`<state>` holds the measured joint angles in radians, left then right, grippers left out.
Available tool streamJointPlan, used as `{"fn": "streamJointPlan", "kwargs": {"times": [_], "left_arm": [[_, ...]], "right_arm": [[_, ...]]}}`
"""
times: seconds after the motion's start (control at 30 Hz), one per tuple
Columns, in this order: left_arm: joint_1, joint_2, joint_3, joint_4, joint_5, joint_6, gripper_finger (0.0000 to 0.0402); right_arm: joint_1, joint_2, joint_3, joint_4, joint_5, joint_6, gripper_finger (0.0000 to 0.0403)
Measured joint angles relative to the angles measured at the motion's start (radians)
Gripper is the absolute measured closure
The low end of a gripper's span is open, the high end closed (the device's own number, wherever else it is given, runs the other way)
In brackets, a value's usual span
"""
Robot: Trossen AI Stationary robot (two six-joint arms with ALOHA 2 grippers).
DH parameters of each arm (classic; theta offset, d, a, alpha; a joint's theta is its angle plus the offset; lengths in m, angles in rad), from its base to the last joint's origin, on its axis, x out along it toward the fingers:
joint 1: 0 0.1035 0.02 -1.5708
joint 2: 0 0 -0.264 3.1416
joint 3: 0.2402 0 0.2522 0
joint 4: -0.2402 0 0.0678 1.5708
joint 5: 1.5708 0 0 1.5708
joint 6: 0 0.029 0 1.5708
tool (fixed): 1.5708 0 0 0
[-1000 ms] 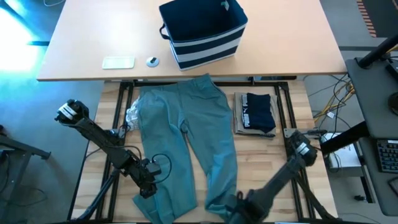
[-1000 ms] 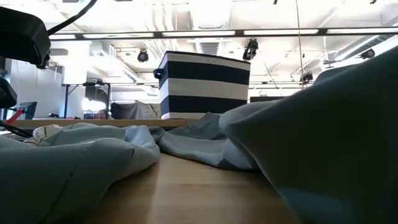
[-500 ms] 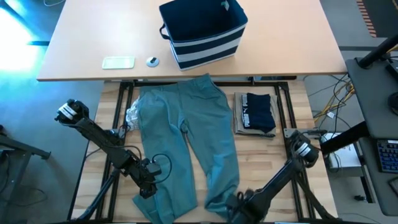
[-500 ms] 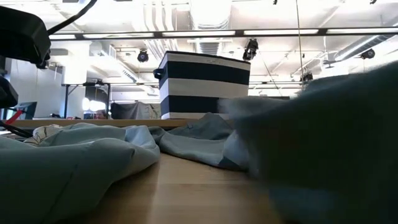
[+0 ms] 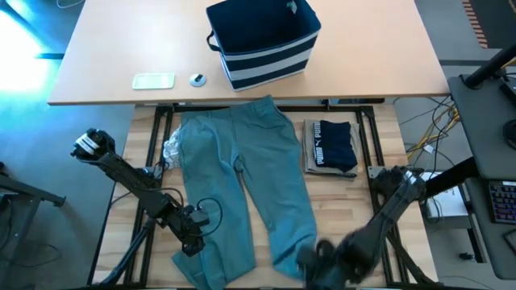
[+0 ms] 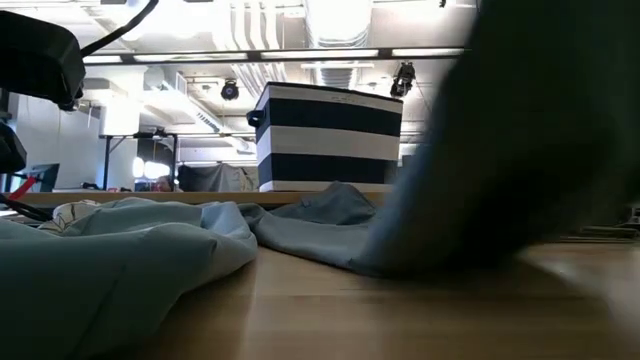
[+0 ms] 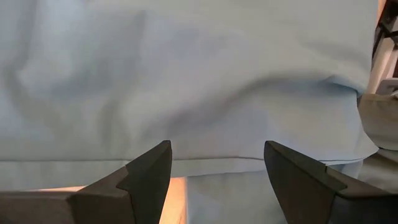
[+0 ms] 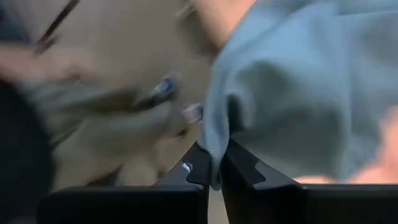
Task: Fold Laundry from Bin
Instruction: Fold the blue pants
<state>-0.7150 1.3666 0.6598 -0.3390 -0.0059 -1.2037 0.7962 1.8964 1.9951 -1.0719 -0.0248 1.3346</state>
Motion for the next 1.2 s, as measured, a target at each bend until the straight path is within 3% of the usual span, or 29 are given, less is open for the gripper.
{"fn": "streamJointPlan", "kwargs": {"times": [0.17,0.3,0.4,0.5,0.73,0.87,1.03,1.13,1.2], "left_arm": [[0.008,0.0,0.0,0.001,0.0,0.01,0.0163],[0.018,0.0,0.0,0.009,-0.001,0.025,0.0163],[0.027,-0.002,0.0,0.081,-0.002,0.058,0.0163],[0.042,-0.005,0.0,0.24,-0.006,0.102,0.0163],[0.126,0.038,0.0,0.587,-0.125,0.245,0.0163],[0.188,0.095,0.0,0.7,-0.169,0.29,0.0163],[0.249,0.213,0.0,0.888,-0.169,0.339,0.0163],[0.283,0.314,0.036,0.918,-0.169,0.347,0.0163],[0.302,0.382,0.08,0.895,-0.169,0.351,0.0163]], "right_arm": [[0.084,0.144,-0.039,0.178,-0.292,0.104,0.035],[0.13,0.266,-0.044,0.183,-0.548,0.167,0.0297],[0.15,0.291,-0.037,0.183,-0.633,0.196,0.0256],[0.15,0.266,-0.033,0.142,-0.55,0.211,0.0224],[0.084,0.215,-0.039,-0.18,-0.09,0.156,0.0199],[-0.007,0.215,-0.115,-0.133,0.07,0.016,0.0207],[-0.123,0.218,-0.257,0.068,0.1,-0.193,0.0227],[-0.165,0.218,-0.29,0.0,0.067,-0.272,0.0238],[-0.182,0.205,-0.301,-0.135,0.042,-0.335,0.0244]]}}
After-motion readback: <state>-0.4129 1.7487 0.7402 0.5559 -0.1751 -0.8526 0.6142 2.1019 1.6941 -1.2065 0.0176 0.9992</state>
